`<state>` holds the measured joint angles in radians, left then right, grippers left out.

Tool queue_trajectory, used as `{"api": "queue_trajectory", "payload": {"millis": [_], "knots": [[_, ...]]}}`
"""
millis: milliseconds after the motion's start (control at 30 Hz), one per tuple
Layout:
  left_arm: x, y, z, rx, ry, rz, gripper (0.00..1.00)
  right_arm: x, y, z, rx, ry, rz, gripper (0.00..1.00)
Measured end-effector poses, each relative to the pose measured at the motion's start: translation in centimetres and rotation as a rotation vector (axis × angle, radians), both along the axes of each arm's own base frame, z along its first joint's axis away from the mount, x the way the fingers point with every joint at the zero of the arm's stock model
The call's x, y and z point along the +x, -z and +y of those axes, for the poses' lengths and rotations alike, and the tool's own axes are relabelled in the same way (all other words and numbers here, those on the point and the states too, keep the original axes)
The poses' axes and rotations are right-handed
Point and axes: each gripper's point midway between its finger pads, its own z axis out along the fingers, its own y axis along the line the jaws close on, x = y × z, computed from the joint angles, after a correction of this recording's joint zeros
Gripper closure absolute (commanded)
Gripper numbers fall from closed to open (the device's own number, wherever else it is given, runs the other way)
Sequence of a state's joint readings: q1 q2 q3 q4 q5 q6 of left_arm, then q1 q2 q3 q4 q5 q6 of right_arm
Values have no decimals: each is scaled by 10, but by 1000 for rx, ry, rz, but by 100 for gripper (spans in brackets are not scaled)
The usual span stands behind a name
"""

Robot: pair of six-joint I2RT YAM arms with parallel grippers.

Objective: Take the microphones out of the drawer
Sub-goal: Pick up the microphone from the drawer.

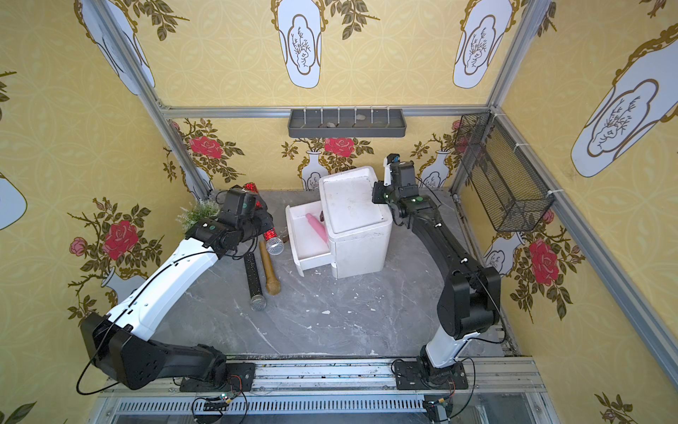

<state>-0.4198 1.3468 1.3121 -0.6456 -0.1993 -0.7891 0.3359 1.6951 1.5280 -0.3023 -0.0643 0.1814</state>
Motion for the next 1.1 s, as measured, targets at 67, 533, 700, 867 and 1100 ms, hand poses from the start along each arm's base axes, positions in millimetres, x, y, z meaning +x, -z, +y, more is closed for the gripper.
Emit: {"api": "queue_trajectory", "payload": {"millis": [67,533,700,867,1100], "knots": [[-9,9,13,17,-13,20,81,1,0,0,-1,1,0,99],[-79,110,96,74,-130,279,81,5,0,5,-16,10,-2,99],[-96,144,110,61,-147,374,80,5,0,5,-19,13,-2,99],[-109,172,120,47,-167,447,79,5,0,4,-22,15,-3,99],[-117,200,122,29,-166,510,78,5,0,4,-25,17,-5,99]]}}
